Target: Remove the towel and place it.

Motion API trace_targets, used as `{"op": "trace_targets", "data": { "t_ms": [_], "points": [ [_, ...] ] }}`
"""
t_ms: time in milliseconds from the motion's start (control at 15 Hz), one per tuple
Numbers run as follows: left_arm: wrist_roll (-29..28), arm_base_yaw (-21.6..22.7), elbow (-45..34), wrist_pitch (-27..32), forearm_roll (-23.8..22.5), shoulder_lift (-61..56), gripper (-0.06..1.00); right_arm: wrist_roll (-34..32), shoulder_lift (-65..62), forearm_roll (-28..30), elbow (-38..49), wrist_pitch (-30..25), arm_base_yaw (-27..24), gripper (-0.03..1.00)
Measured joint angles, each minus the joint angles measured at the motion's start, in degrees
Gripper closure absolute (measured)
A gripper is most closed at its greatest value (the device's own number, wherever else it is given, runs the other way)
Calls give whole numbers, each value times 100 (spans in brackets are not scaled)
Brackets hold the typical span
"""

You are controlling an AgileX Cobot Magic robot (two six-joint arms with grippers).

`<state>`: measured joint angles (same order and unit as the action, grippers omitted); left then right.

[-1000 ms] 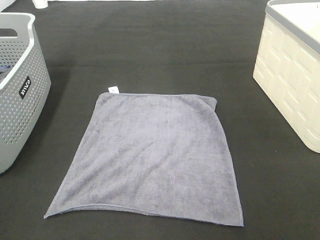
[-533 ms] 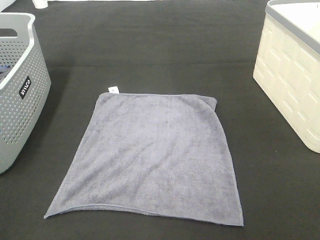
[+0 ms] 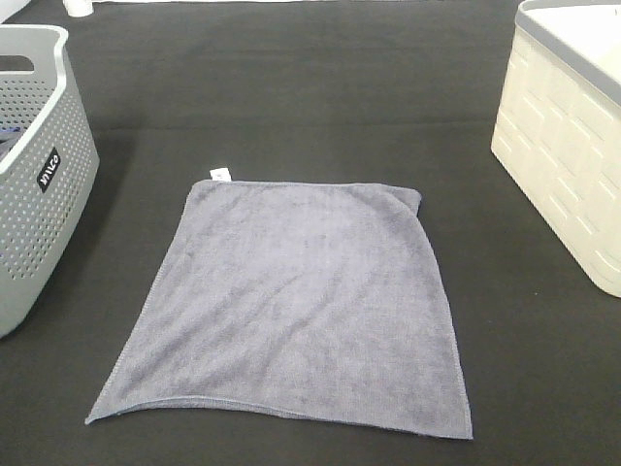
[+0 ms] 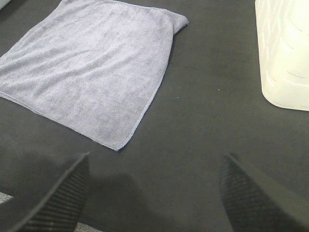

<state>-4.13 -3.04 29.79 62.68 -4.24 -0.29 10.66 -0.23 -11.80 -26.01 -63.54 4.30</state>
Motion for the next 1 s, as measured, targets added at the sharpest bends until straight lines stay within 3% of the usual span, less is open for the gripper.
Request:
{"op": "trace_targets", "data": {
  "t_ms": [200, 400, 1000],
  "points": [
    [0, 34, 0, 0, 34, 0, 27, 0, 0, 0, 0, 0, 0, 24],
    [0, 355, 0, 0, 74, 0, 27, 0, 0, 6, 0, 0, 0, 24],
    [0, 367, 0, 0, 74, 0, 27, 0, 0, 6, 0, 0, 0, 24]
  ]
}}
